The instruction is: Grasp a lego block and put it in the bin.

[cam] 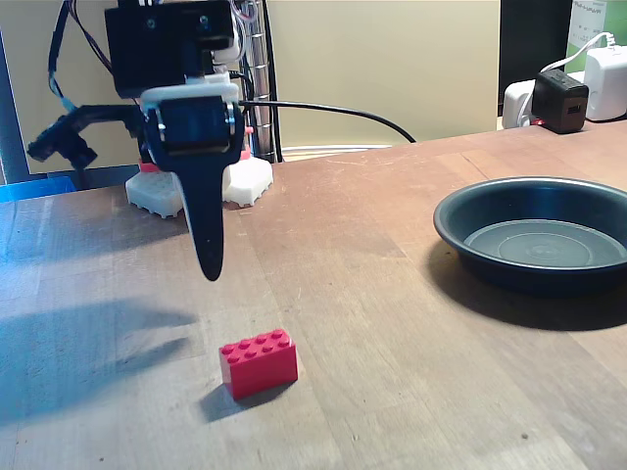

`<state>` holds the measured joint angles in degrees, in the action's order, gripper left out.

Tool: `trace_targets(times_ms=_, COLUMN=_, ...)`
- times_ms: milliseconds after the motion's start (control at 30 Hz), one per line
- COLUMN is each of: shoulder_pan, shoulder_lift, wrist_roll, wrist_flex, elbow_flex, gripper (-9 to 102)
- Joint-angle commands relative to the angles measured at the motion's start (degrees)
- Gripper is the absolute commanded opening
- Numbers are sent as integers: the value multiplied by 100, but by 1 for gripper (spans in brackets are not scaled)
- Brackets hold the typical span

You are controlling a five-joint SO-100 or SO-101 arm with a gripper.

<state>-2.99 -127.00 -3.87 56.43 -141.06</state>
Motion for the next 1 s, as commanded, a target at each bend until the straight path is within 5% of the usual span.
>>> trace_targets(times_ms=0, shoulder_pan=132, shoulder_lift=211, wrist_roll=0, wrist_flex=923, elbow_flex=1195, gripper=1)
trace_targets(times_ms=233, shoulder_pan=439, shoulder_lift=984, wrist_roll=26, wrist_flex=2224, elbow_flex=2874, gripper=1)
trace_targets(times_ms=967, shoulder_pan=563, shoulder_lift=3894, wrist_roll=-26, wrist_flex=2153, elbow_flex=5194, gripper=1)
